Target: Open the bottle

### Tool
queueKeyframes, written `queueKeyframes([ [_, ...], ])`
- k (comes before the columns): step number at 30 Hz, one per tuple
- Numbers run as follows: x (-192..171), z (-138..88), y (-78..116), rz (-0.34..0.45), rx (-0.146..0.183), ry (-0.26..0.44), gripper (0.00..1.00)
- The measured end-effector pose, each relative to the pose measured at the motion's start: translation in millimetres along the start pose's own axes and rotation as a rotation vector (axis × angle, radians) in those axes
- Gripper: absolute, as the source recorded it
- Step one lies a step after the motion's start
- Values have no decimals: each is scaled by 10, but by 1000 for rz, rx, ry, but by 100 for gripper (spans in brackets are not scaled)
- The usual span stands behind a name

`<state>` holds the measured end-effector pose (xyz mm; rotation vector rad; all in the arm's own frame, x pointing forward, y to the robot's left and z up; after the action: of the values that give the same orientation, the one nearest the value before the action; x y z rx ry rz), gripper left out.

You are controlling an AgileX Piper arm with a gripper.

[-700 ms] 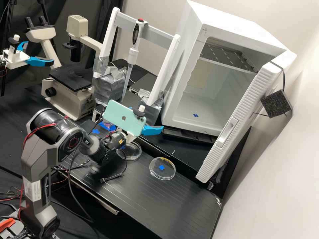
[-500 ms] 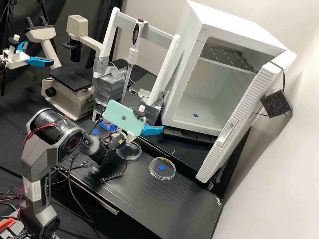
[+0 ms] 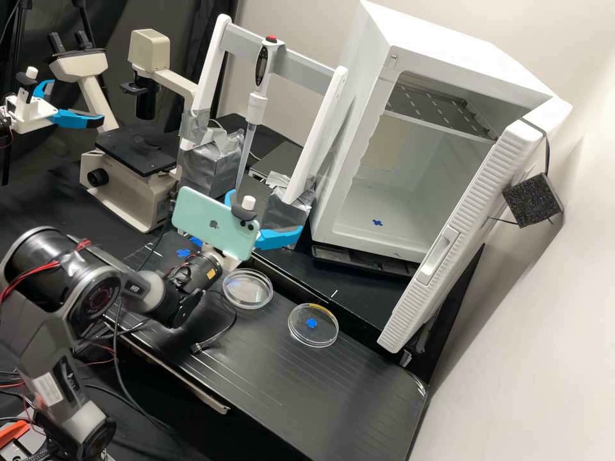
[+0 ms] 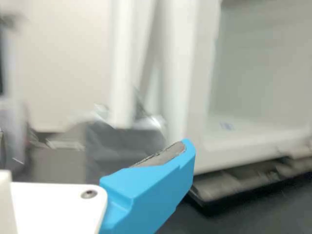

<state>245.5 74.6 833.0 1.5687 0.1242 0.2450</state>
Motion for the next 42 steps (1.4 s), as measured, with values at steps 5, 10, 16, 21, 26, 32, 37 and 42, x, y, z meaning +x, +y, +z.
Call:
queueKeyframes([
  [5, -142, -129, -144, -36, -6, 78, 100],
  [10, -207, -135, -308, -94, -36, 92, 100],
  [16, -270, -104, -512, -174, -65, 88, 100],
  [21, -277, -81, -581, -193, -76, 69, 100],
  [26, -268, -37, -609, -198, -72, 42, 0],
  [32, -267, -33, -614, -200, -74, 40, 0],
  [37, -267, -33, -614, -195, -92, 36, 0],
  [42, -271, -47, -627, -194, -99, 35, 0],
])
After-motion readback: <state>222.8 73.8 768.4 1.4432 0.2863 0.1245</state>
